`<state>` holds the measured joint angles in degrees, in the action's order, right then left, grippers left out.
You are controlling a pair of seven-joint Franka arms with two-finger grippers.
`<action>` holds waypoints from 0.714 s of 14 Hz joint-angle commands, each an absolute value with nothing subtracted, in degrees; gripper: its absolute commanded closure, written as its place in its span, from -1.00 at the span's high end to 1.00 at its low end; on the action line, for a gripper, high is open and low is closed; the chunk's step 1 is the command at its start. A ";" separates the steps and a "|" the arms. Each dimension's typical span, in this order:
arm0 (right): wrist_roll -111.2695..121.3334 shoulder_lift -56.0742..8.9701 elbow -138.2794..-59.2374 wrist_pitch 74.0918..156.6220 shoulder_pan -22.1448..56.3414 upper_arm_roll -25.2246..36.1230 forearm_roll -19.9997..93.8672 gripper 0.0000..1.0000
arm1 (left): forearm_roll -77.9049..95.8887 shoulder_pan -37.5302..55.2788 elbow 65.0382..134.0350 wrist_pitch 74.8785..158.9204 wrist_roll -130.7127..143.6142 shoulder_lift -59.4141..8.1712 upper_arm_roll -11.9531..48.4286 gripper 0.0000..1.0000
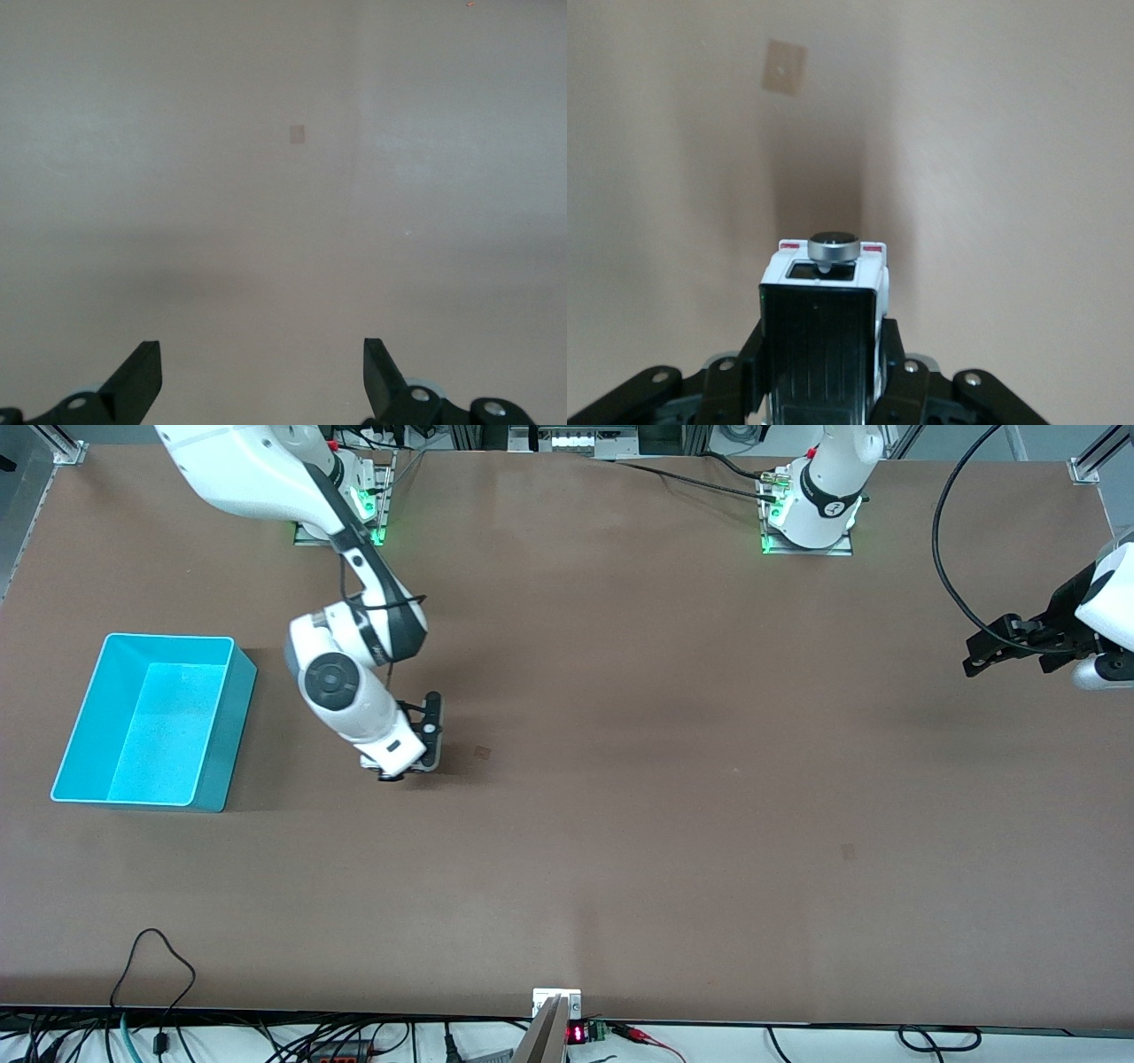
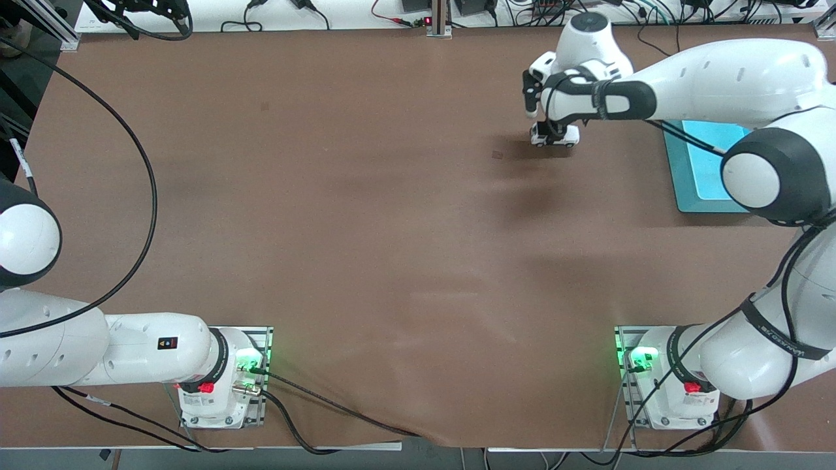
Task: Wind and store white jeep toy
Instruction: 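Lift the jeep and carry it into the cyan box with the right gripper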
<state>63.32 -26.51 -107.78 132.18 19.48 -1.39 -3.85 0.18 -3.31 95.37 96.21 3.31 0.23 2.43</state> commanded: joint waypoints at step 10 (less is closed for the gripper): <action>61.10 -14.41 -109.25 123.57 7.83 12.99 -3.60 -0.93 | 1.14 -4.22 96.33 95.36 2.29 1.49 3.25 1.00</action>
<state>63.19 -15.52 -108.13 124.04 9.48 11.32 -3.82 0.18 -3.40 95.49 95.81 3.31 0.29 2.55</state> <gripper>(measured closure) 0.489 0.000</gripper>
